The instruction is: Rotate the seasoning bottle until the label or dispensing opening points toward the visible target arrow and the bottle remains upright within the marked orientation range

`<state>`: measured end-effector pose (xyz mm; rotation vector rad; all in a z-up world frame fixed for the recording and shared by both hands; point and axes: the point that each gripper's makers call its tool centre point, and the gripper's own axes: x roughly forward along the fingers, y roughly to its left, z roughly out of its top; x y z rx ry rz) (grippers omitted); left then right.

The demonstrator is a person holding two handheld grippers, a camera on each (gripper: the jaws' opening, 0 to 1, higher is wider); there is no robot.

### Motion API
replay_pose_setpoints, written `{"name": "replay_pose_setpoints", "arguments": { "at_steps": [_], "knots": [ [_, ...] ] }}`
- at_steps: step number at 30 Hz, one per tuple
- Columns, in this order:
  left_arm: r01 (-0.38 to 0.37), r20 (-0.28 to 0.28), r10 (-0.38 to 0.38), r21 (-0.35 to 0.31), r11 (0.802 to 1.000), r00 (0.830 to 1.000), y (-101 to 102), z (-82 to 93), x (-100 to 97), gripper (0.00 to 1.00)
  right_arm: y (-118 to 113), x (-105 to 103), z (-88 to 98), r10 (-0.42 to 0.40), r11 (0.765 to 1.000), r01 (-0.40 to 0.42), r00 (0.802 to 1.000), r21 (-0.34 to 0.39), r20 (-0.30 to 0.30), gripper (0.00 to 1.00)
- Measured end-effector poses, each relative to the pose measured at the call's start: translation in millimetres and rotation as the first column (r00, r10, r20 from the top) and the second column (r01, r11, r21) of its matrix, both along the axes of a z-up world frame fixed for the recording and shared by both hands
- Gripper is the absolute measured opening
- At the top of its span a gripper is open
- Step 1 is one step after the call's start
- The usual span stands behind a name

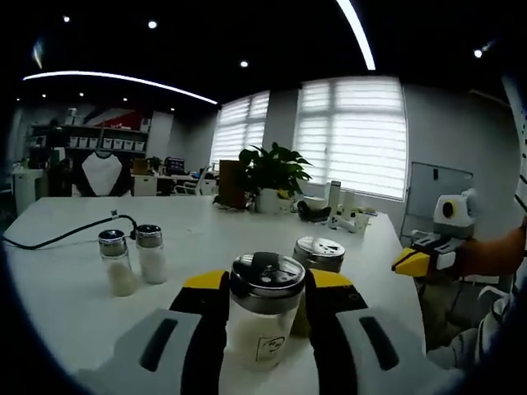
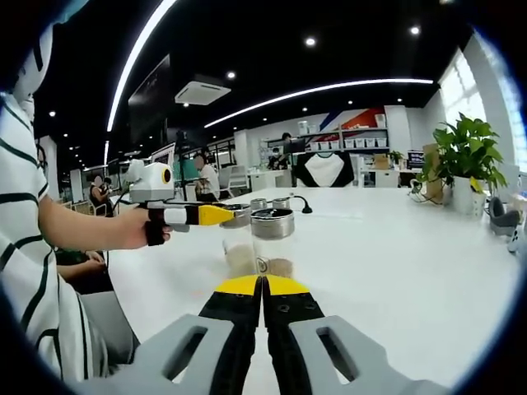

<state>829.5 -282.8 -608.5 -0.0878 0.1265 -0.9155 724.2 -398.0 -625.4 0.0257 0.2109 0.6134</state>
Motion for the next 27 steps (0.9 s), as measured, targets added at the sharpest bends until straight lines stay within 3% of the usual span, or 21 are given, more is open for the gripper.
{"name": "replay_pose_setpoints", "arguments": {
  "at_steps": [6, 17, 19, 21, 24, 27],
  "knots": [
    [-0.082, 0.009, 0.082, -0.007, 0.997, 0.997, 1.9, 0.1, 1.1, 0.39, -3.6, 0.8, -1.2, -0.015, 1.000, 0.015, 1.000, 0.002, -0.004, 0.00],
    [-0.158, 0.029, 0.158, 0.013, 0.987, 0.987, 3.4, -0.8, -0.1, 0.39, -3.8, 0.2, -3.0, -0.015, 1.000, 0.015, 1.000, -0.016, -0.006, 0.00],
    [-0.158, 0.029, 0.157, 0.022, 0.987, 0.987, 3.6, -1.7, 0.0, 0.39, -3.8, 0.4, -3.1, -0.015, 1.000, 0.015, 1.000, -0.015, -0.007, 0.00],
    [-0.107, 0.014, 0.106, 0.078, 0.991, 0.994, -0.1, -10.7, -2.9, 0.43, -3.6, 0.5, -2.8, -0.013, 1.000, 0.013, 1.000, -0.016, -0.007, 0.00],
    [-0.099, 0.003, 0.099, 0.052, 0.994, 0.995, 6.0, -10.6, -0.5, 0.54, -2.0, -0.1, -1.9, -0.005, 1.000, 0.005, 1.000, -0.019, -0.003, 0.00],
    [-0.053, 0.017, 0.052, 0.026, 0.998, 0.998, 9.2, -2.1, -0.4, 0.58, -1.9, -0.4, -3.0, -0.007, 1.000, 0.007, 1.000, -0.018, -0.007, 0.00]
  ]
}}
